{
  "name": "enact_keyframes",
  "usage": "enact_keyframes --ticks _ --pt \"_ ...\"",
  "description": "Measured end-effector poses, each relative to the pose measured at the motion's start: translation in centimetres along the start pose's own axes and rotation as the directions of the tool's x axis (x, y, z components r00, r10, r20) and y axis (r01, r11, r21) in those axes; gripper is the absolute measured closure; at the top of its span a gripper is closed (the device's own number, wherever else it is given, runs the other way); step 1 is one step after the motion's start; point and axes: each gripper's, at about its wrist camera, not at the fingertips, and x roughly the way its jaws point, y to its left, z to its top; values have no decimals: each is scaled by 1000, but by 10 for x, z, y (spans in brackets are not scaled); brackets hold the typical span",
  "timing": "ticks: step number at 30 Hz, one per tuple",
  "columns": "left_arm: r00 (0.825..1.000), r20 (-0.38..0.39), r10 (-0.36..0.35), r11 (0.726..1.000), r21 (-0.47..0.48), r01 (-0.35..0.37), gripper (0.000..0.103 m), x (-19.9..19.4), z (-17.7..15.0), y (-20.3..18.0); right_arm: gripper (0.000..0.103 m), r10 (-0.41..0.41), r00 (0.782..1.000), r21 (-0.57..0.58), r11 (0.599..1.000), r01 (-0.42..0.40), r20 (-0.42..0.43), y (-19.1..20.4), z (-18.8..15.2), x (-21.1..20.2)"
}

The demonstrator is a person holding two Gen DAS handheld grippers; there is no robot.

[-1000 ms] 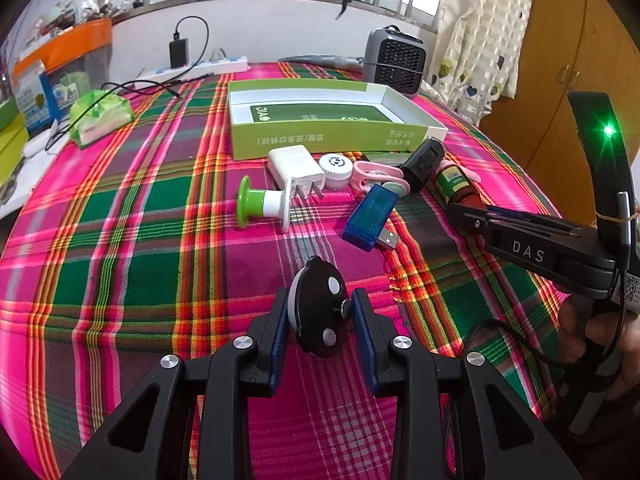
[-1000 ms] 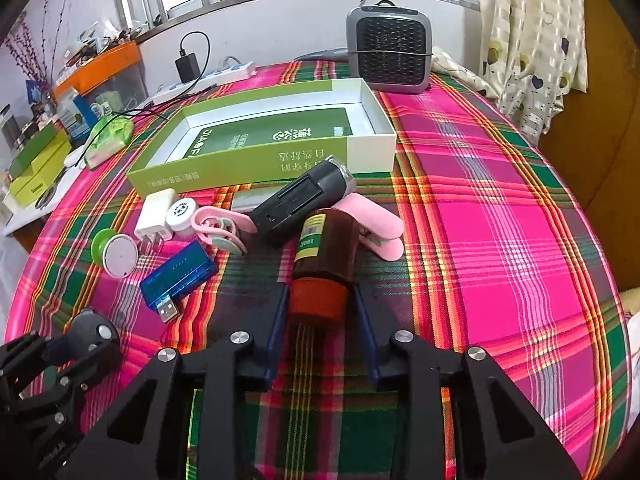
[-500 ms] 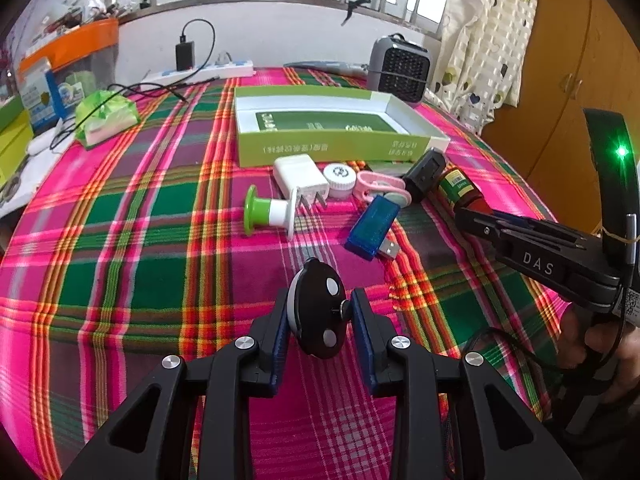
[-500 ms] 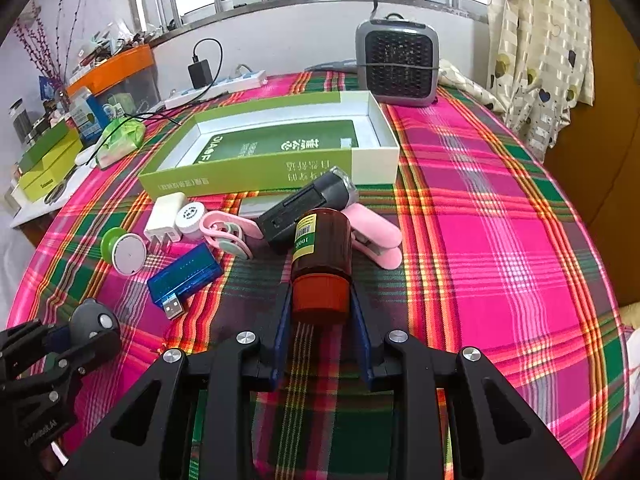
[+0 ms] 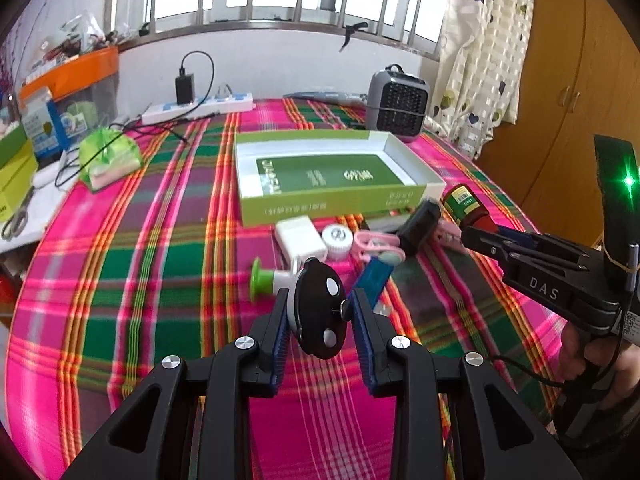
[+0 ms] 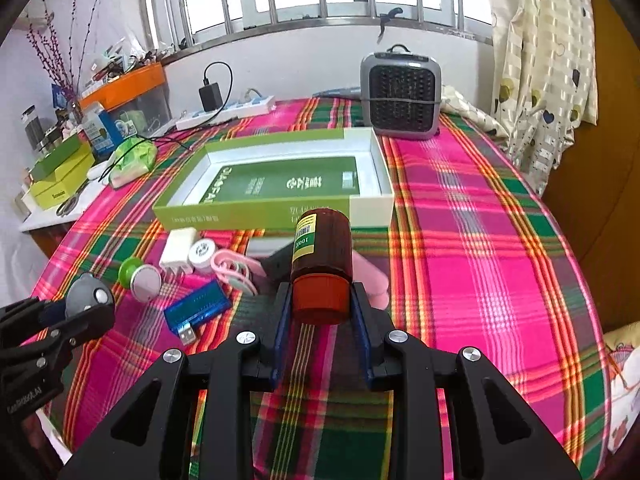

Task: Organize rigid objects
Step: 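Carry the black object and brown jar with both tools over the green tray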

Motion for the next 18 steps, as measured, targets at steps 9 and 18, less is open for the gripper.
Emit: enact_keyframes --ticks 9,18 --pt "1000 18 -5 1000 -6 5 75 16 37 4 74 3 1000 -20 1000 -3 12 -9 29 7" --pt "1000 23 9 1000 -2 -9 75 42 76 13 74 -4 1000 -25 1000 3 -5 -24 62 29"
